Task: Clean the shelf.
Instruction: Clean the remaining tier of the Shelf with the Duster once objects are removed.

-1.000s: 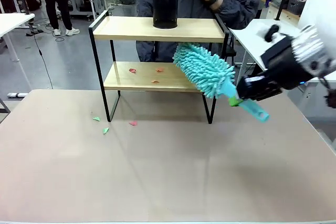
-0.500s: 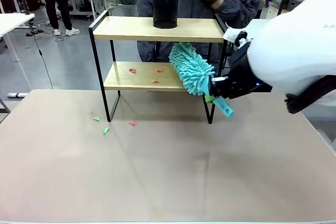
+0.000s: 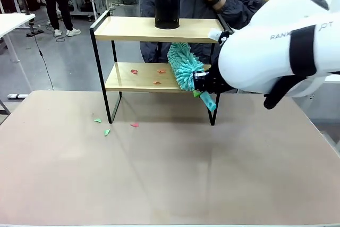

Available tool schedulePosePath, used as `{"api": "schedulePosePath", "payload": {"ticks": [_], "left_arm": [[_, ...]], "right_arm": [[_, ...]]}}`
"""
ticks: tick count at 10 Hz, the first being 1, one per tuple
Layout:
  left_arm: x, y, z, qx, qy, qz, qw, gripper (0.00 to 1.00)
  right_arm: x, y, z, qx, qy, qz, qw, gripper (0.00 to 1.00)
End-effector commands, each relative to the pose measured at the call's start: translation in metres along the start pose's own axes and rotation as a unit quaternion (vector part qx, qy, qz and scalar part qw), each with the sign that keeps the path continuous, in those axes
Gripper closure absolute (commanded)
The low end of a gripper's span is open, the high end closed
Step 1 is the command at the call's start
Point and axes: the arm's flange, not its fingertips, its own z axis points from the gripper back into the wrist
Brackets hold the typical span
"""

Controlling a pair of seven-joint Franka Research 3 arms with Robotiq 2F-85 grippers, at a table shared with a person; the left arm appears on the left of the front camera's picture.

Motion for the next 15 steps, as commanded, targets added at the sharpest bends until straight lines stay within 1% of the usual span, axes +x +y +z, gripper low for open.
{"api": "schedulePosePath", "payload": {"ticks": [1,4,7,10,11,12,13,15], "left_arm": [[0.0,0.0,-0.001,-0.01,-0.009,-0.012,1.0,0.0],[0.0,0.0,-0.001,-0.01,-0.009,-0.012,1.0,0.0],[0.0,0.0,-0.001,-0.01,-0.009,-0.012,1.0,0.0],[0.0,0.0,-0.001,-0.01,-0.009,-0.012,1.0,0.0],[0.0,0.0,-0.001,-0.01,-0.009,-0.012,1.0,0.0],[0.0,0.0,-0.001,-0.01,-0.009,-0.012,1.0,0.0],[0.0,0.0,-0.001,-0.01,-0.009,-0.012,1.0,0.0],[0.0,0.0,-0.001,-0.01,-0.009,-0.012,1.0,0.0]], "right_arm": [[0.005,0.018,-0.015,-0.012,-0.004,-0.018,1.0,1.0],[0.012,0.029,-0.033,-0.014,0.009,-0.014,1.0,1.0],[0.01,0.044,-0.042,0.003,0.029,0.006,1.0,1.0],[0.006,0.066,-0.054,0.024,0.053,0.033,0.998,1.0],[0.004,0.072,-0.057,0.037,0.064,0.048,0.996,1.0],[0.003,0.076,-0.06,0.062,0.085,0.059,0.993,1.0],[0.003,0.077,-0.06,0.071,0.097,0.079,0.99,1.0],[0.005,0.074,-0.056,0.099,0.144,0.12,0.977,1.0]]}}
